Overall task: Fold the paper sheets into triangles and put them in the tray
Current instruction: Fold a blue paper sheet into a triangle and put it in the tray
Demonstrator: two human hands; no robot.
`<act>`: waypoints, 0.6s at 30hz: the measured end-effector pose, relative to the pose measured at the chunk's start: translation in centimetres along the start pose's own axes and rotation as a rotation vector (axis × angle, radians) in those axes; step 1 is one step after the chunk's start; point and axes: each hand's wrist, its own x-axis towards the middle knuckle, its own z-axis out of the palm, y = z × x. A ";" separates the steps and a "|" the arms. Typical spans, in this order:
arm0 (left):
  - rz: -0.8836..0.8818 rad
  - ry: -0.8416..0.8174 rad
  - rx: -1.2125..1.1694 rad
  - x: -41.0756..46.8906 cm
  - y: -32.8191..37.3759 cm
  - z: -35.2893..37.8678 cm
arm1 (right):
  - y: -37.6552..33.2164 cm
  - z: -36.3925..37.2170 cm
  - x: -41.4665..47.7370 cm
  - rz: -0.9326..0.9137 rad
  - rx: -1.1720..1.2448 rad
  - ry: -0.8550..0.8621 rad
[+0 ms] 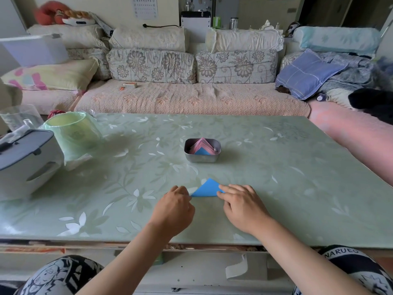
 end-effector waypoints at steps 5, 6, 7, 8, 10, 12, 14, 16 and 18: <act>-0.032 0.164 -0.088 0.3 -0.4 -0.1 | -0.1 0.1 -0.1 0.009 0.038 0.019; 0.007 0.218 -0.106 0.4 -0.4 0.0 | -0.2 0.1 -0.1 0.009 0.040 0.021; 0.055 0.247 -0.115 0.5 -0.1 0.1 | -0.2 0.1 -0.1 0.009 0.044 0.022; 0.117 0.236 -0.128 0.6 0.3 0.3 | -0.2 0.1 0.0 0.007 0.048 0.023; 0.212 0.123 -0.176 1.0 1.3 1.0 | -0.2 0.0 0.0 0.001 0.052 0.029; 0.265 0.013 -0.184 1.1 2.3 2.0 | -0.2 0.0 0.0 0.002 0.056 0.036; 0.262 -0.013 -0.157 1.4 2.8 2.6 | -0.2 0.0 0.0 0.011 0.060 0.037; 0.241 0.008 -0.120 1.7 3.1 2.7 | -0.1 -0.1 0.0 0.018 0.047 0.033; 0.223 -0.020 -0.065 1.9 3.3 2.5 | 0.0 -0.1 -0.1 0.033 0.038 0.040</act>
